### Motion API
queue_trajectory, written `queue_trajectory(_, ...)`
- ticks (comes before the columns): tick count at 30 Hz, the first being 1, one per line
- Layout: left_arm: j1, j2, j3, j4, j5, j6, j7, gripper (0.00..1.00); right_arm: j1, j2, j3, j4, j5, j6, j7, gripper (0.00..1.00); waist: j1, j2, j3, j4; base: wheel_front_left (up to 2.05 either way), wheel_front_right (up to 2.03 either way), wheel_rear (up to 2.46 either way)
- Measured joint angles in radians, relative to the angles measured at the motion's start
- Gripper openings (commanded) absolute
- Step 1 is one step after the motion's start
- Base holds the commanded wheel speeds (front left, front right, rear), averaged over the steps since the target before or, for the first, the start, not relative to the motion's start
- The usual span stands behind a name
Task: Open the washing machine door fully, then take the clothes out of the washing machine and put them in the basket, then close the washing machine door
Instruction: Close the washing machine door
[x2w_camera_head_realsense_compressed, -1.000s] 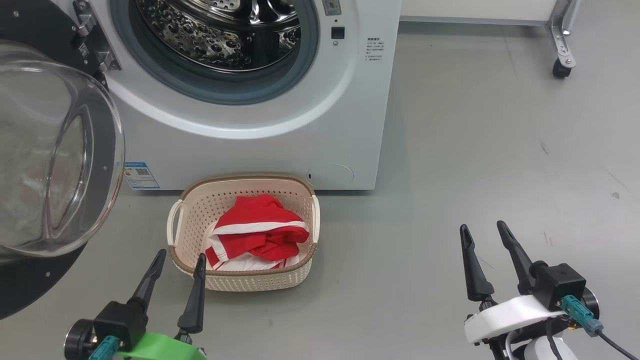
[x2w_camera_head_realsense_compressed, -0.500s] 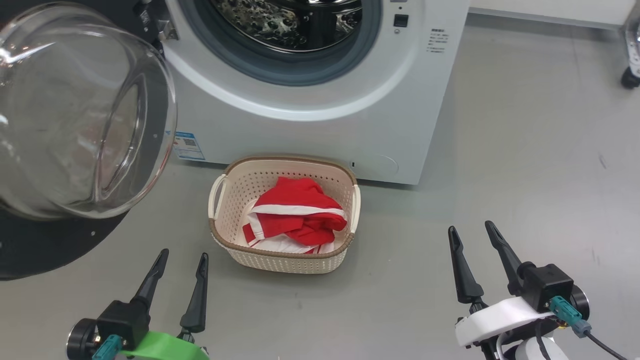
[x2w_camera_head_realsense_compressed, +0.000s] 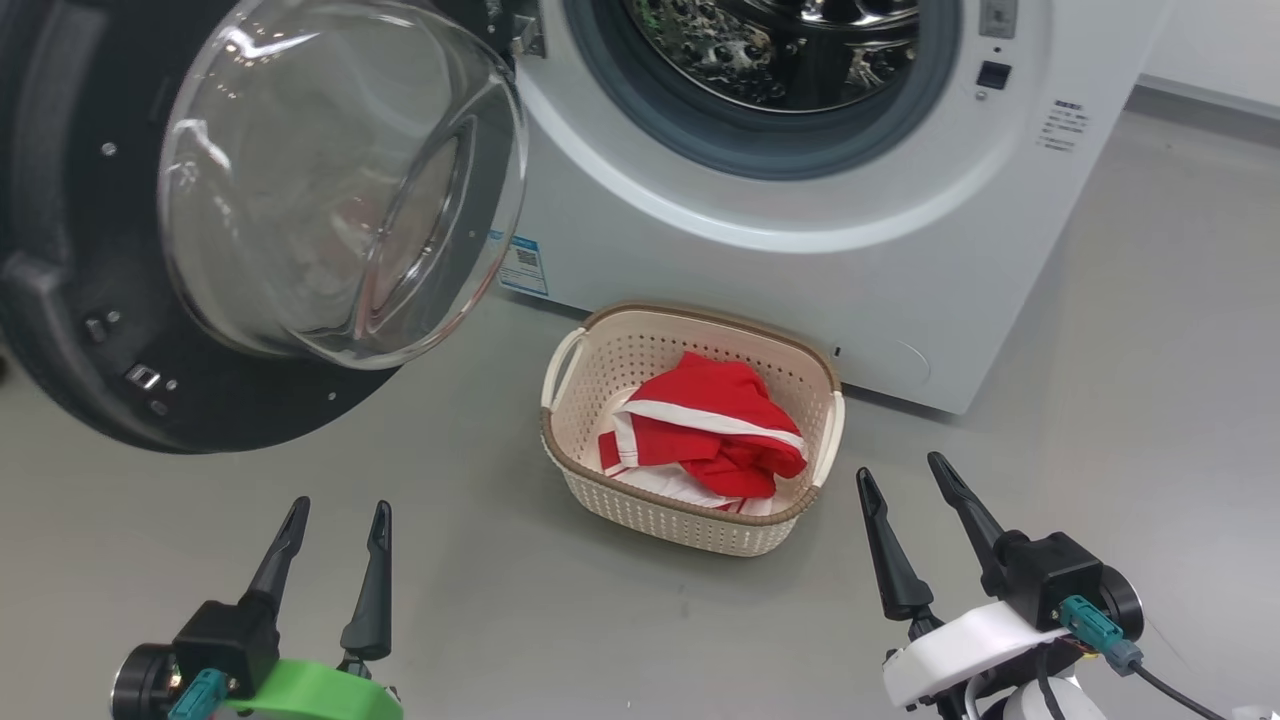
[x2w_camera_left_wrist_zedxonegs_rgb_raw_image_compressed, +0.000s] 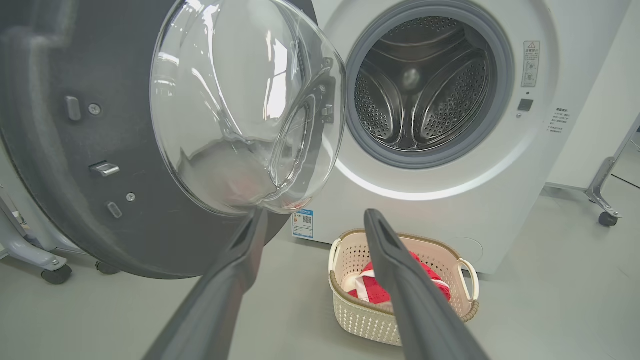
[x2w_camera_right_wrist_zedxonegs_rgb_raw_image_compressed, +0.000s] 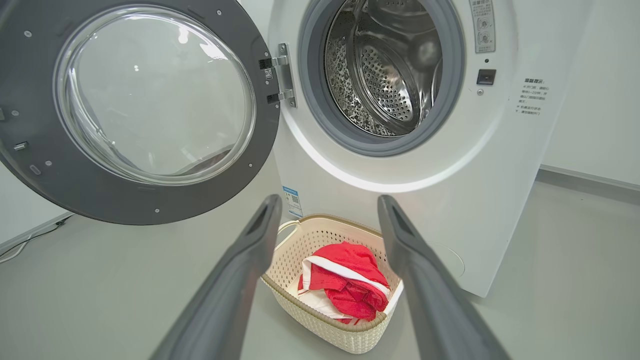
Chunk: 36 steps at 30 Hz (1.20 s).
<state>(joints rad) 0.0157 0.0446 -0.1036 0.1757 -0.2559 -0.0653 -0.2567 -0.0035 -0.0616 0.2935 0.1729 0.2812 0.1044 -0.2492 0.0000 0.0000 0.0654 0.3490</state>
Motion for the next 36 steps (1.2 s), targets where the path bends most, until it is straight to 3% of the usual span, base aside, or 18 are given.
queue_trajectory(14,0.007,0.0,0.043,-0.023,0.002,0.018,0.0,1.0,-0.019,0.002,0.058,0.023,0.002,0.008,0.0,1.0,0.0,0.0,-0.037,0.167,0.0,0.0,0.0)
queue_trajectory(36,0.033,0.0,0.063,-0.049,0.002,0.021,0.0,1.0,-0.04,0.003,0.084,0.057,0.021,0.009,0.0,1.0,0.0,0.0,-0.056,0.178,0.0,0.0,0.0)
